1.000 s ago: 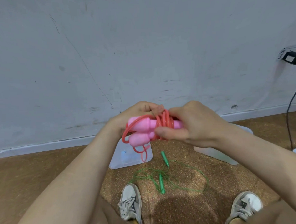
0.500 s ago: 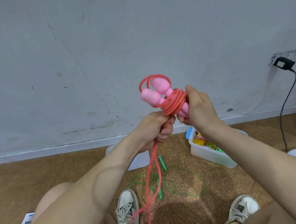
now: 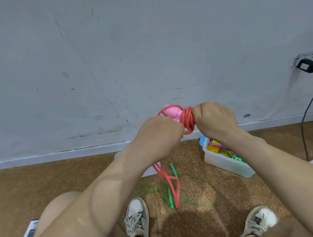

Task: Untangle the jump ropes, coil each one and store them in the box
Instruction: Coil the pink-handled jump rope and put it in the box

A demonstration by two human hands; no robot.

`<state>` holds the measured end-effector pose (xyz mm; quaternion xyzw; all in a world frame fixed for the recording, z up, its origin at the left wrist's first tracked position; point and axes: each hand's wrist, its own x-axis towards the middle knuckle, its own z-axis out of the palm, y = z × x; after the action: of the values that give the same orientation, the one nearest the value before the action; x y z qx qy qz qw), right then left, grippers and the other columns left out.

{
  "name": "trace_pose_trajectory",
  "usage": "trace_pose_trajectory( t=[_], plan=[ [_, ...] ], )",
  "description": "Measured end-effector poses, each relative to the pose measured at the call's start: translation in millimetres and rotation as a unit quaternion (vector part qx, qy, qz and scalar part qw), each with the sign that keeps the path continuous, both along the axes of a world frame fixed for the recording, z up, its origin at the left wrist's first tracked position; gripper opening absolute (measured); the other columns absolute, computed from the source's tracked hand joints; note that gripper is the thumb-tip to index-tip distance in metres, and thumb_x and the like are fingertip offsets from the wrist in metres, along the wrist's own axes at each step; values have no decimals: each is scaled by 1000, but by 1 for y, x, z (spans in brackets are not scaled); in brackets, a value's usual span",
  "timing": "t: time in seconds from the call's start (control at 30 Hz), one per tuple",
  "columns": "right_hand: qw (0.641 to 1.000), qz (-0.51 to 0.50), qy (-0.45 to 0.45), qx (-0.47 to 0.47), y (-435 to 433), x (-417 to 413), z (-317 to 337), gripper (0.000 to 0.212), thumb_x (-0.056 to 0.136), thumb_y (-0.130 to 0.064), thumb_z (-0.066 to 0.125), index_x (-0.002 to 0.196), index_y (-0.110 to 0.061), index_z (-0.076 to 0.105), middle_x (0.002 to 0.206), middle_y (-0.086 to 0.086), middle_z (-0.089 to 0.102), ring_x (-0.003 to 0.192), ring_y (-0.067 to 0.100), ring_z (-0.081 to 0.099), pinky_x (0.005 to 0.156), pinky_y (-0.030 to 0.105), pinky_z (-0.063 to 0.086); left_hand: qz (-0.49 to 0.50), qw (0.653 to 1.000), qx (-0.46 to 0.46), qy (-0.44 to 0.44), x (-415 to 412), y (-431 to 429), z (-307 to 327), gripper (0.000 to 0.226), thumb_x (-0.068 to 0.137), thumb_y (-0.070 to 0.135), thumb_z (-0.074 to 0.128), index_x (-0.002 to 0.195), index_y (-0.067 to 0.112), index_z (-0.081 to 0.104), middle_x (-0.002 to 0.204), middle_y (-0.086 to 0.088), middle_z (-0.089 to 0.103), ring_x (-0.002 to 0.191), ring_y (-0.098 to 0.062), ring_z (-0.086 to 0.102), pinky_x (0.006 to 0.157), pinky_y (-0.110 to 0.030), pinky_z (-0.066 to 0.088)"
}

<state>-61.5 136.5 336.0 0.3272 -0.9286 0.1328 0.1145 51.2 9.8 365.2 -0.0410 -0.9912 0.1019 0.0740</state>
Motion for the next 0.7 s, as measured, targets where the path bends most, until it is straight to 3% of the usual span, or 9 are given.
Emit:
trace_pose_trajectory(
  t=[0.13,0.2,0.3,0.37,0.43,0.5,0.57,0.63,0.7],
  plan=[
    [994,34,45,96,-1,3,-4,19,96,-17,41,92,-16,60,92,8,62,89,35,61,63,32,39,11,997,80,1,5,-24,22,32,87,52,56,94,24,70,85,3,69,82,-23,61,64,-31,46],
    [992,58,52,100,-1,5,-4,24,98,-24,40,88,-17,61,94,9,66,88,35,62,62,31,39,25,992,124,-7,6,-37,28,33,84,58,58,93,29,72,83,8,70,78,-15,59,60,-28,40],
    [987,111,53,102,-6,19,-2,39,93,-44,24,68,-21,44,83,10,65,83,34,61,56,32,28,20,987,156,-13,5,-46,25,25,84,54,61,91,32,72,81,13,69,79,-10,57,63,-28,39],
    [982,151,76,88,-6,27,2,45,80,-52,4,63,-20,32,71,7,57,70,32,55,49,33,18,17,971,235,-37,3,-52,23,14,83,45,66,86,33,72,79,15,70,81,-8,61,69,-30,46],
    [975,185,111,52,-3,31,8,43,79,-49,5,60,-19,30,57,2,46,55,32,46,46,31,10,10,919,390,-59,3,-59,21,5,84,27,70,80,29,73,73,17,70,75,-1,63,70,-26,48],
    [970,203,134,14,3,28,13,36,87,-40,21,59,-20,32,44,4,36,42,32,45,47,23,3,-9,852,518,-82,3,-61,17,7,86,13,68,82,16,73,60,12,64,57,-1,55,59,-18,42],
    [967,220,127,-8,7,27,13,33,88,-35,29,58,-21,32,39,7,31,37,31,43,48,20,3,-11,802,588,-107,2,-63,10,10,84,16,66,82,7,70,52,2,51,48,-12,38,48,-21,30],
    [961,252,111,-26,8,28,13,32,88,-33,31,59,-22,33,41,4,39,38,29,41,45,24,7,-5,746,654,-125,-1,-66,1,17,79,22,69,80,5,67,49,0,37,45,-12,25,45,-21,20],
    [954,280,86,-69,8,34,16,31,89,-33,31,59,-24,34,42,-1,37,40,23,35,48,26,17,-3,692,707,-141,-3,-65,-7,24,74,27,78,78,8,64,53,-5,40,45,-15,30,47,-21,20]
  ],
)
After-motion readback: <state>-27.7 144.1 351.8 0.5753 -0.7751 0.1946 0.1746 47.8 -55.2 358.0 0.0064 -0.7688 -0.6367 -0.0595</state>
